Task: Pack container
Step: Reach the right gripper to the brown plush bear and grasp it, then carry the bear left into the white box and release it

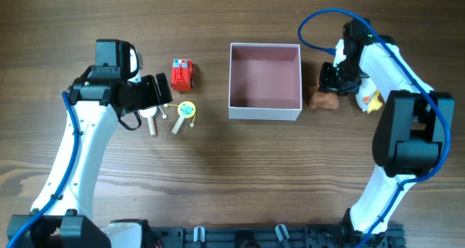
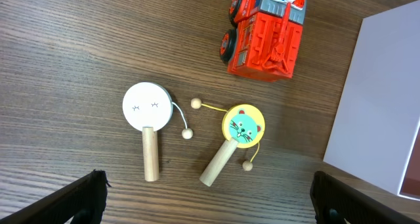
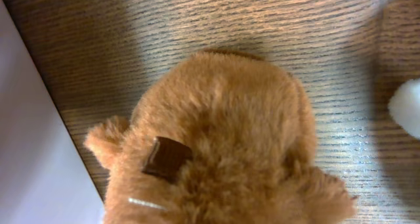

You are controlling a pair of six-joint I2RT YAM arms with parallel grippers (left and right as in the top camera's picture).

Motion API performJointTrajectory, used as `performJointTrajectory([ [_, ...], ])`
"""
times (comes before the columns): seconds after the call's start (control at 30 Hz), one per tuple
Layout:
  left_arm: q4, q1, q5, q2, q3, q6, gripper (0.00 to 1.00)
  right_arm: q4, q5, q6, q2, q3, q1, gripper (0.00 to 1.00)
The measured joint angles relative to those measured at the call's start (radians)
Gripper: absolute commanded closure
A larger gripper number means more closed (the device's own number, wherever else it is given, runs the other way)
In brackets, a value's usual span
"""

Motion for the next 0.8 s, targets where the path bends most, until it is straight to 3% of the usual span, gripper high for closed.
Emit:
performJointTrajectory([
  [0.17,0.0,0.0,0.0,0.0,0.0,0.0,0.0,-0.04,0.013,0.003,-0.061,0.002,0.006,0.95],
  [0.3,0.0,0.0,0.0,0.0,0.0,0.0,0.0,-0.068,-0.006,0.003,-0.317,0.019,0.078,0.92],
  [0.47,0.0,0.0,0.0,0.0,0.0,0.0,0.0,-0.017,-0.058,0.01,-0.583,0.06,0.301,0.9],
  [0.57,0.0,0.0,0.0,0.0,0.0,0.0,0.0,0.053,-0.037,0.048,-0.548,0.052,0.411,0.82],
  [0.8,0.0,0.0,0.0,0.0,0.0,0.0,0.0,0.252,0.008,0.132,-0.237,0.009,0.478,0.81],
])
